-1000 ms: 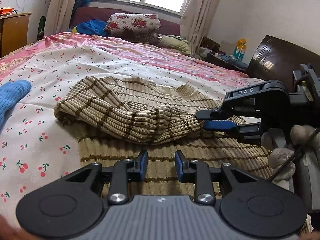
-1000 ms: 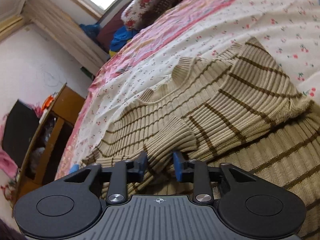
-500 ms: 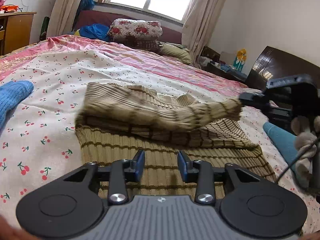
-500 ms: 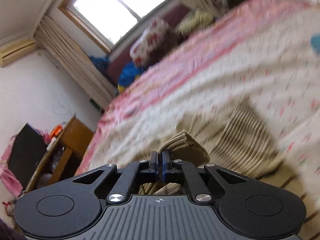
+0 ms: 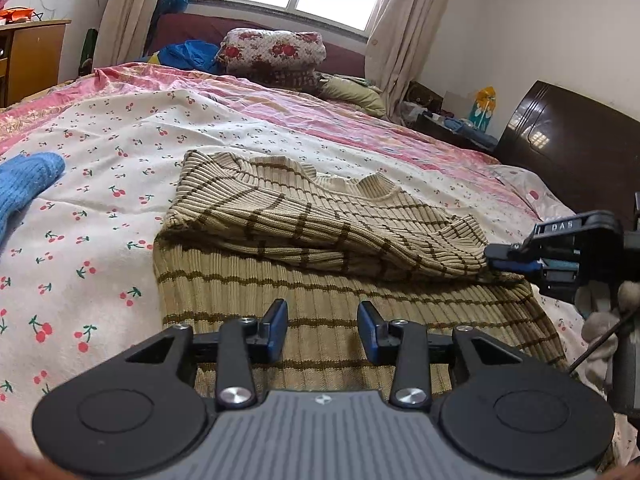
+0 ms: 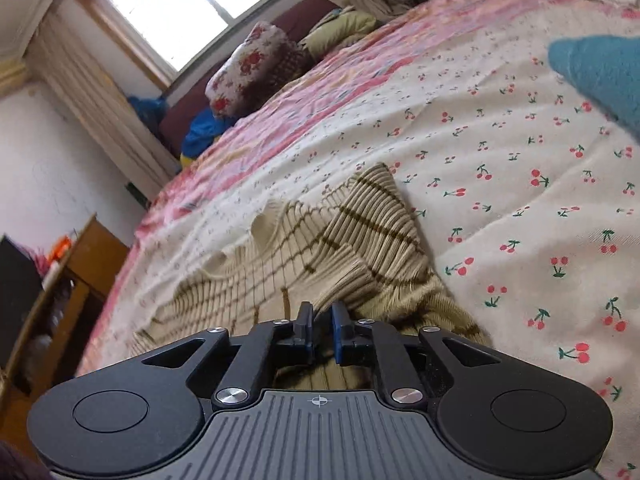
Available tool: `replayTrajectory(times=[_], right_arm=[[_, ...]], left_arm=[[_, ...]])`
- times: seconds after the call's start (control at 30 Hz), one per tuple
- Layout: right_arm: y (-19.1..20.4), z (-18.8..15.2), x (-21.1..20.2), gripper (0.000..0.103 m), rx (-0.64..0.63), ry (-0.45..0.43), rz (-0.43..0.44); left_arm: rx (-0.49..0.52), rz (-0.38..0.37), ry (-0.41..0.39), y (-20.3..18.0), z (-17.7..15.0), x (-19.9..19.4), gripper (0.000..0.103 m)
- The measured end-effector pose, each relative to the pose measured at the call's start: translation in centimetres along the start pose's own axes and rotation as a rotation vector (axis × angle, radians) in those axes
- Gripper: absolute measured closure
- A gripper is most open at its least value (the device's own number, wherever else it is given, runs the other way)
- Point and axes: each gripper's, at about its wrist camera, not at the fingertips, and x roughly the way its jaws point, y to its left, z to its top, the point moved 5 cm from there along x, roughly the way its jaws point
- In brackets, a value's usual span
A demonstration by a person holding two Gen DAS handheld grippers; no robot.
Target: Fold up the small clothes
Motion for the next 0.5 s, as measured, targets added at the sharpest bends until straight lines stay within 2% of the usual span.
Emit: replayTrajectory(times=[0.07,0.17,0.33,0.37,0.43,0.5], right_arm=[[-0.3,0.2,0.2,0.088,0.022,0.008,0.008],[-0.4,-0.3,1.0,0.078,0.064,0.049,0.025],[-0.4,-0.1,1.5,0.078,0.107,0.062,0.04],[-0.4,0.0,1.4,0.078,0.104,0.058,0.04],[-0.1,0.3,1.3,0.092,0.046,0.045,0.011],[0.5,0.6,0.9,0.097,-0.014,0.025,-0.002]], left_arm=[[0.002,0.001,-0.001,0.0,0.0,0.0,0.059],[0.004,0.002,-0.001,-0.1,0.0,0.0,0.059],[-0.002,0.013,-0.022,0.1,0.6,-0.6,0.059],[0.002,0.02,-0.038,0.1,1.0,-0.9,0.059],[0.001,0.037,-0.077,0.3,2.1,-1.5,0.058],[-0.015,0.05,-0.111,0.8,3.4,-1.8,0.054]])
